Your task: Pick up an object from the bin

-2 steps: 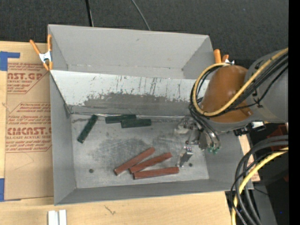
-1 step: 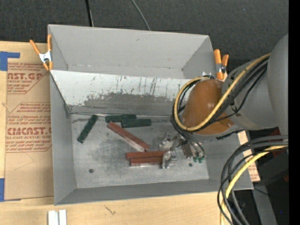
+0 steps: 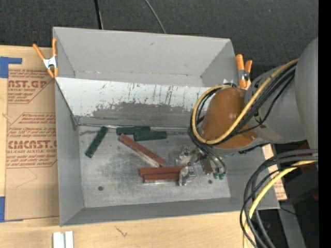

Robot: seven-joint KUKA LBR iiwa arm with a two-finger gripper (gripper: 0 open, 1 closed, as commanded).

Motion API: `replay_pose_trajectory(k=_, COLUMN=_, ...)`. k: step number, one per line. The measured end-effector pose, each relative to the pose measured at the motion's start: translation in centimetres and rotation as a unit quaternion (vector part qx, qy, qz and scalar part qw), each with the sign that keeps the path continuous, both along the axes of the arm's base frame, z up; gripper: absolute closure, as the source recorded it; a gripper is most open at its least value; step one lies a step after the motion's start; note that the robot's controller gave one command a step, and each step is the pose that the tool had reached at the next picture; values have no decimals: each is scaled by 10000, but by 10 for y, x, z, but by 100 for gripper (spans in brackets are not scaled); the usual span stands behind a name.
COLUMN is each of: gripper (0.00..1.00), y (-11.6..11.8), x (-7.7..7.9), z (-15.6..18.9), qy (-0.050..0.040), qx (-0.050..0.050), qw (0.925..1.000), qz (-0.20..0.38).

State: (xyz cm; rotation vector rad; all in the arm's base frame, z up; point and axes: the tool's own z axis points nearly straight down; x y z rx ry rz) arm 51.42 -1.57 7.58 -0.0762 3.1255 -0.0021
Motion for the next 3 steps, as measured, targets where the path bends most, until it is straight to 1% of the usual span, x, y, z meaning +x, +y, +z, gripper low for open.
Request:
replay_pose_trajectory(k=1, gripper=100, y=-5, x=25, z=124, qy=67, qx=3, qw=9997, qz=252)
replay_pose_trajectory(k=2, gripper=100, y=-5, x=25, z=124, qy=69, qx=3, qw=9997, qz=252)
replay_pose_trajectory(k=3, gripper=100, y=-12, x=28, z=147, qy=99, qx=8, qw=9978, qz=661)
